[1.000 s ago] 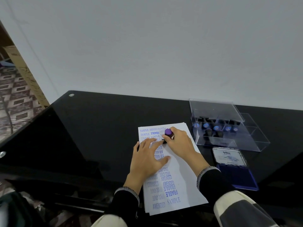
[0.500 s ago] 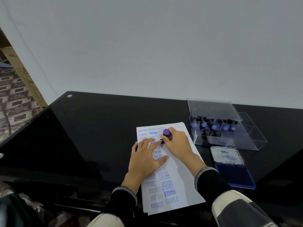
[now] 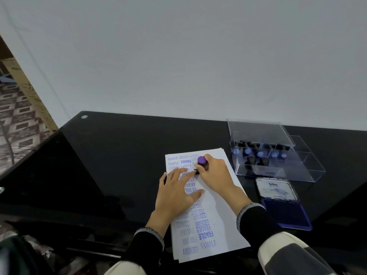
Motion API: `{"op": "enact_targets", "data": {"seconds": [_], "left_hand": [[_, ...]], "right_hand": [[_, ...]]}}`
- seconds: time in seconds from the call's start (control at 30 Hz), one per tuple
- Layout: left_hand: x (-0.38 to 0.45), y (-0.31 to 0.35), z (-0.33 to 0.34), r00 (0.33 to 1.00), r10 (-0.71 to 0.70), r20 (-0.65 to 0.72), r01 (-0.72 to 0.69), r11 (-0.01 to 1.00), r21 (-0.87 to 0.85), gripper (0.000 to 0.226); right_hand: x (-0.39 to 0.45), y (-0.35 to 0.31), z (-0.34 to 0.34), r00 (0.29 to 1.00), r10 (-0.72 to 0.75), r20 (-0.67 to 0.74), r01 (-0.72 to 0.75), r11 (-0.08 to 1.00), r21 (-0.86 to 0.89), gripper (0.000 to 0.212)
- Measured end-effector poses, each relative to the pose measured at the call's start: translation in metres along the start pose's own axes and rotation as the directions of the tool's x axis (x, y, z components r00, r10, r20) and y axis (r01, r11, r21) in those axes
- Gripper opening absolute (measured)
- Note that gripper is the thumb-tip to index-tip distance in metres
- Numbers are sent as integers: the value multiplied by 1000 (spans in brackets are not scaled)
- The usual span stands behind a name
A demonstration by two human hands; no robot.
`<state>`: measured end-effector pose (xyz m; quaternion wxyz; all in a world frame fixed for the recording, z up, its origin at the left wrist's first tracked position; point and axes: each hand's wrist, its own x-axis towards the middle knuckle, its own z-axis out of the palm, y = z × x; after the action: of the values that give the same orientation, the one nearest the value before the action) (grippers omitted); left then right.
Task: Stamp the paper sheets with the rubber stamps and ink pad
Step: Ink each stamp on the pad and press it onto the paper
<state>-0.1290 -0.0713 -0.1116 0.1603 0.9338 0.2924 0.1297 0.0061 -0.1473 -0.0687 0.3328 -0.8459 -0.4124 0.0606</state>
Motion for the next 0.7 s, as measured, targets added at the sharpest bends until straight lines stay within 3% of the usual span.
{"op": "enact_targets", "data": {"seconds": [0.07, 0.17, 0.23, 0.33, 0.43, 0.53, 0.6, 0.7], "left_hand": [[0, 0, -1, 1000, -6, -21, 5, 999, -43, 63], [-1, 2, -4, 991, -98, -95, 73, 968, -239, 55], [-1, 2, -7, 973, -199, -116, 146, 923, -357, 51], [-2, 2, -9, 968, -232, -91, 181, 906, -382, 48], [-1, 2, -10, 971, -224, -80, 184, 920, -346, 51], [-1, 3, -9, 974, -213, -82, 178, 935, -307, 53], [-1, 3, -8, 973, -215, -86, 181, 938, -294, 53], [-1, 4, -8, 973, -210, -97, 177, 946, -272, 52]], "right_hand": [[4, 0, -1, 999, 15, 31, -15, 1000, -1, 26], [12, -1, -6, 995, 42, 89, -45, 999, 31, 23], [17, 1, -10, 991, 74, 113, -83, 993, 81, 16], [21, 13, -15, 978, 201, 62, -210, 946, 247, 23], [19, 23, -19, 923, 380, -62, -284, 781, 556, 22], [7, 23, -23, 881, 472, -25, -222, 460, 860, 23], [-4, 20, -24, 877, 480, 2, -174, 314, 933, 14], [-19, 19, -17, 876, 479, 50, -169, 209, 963, 11]]}}
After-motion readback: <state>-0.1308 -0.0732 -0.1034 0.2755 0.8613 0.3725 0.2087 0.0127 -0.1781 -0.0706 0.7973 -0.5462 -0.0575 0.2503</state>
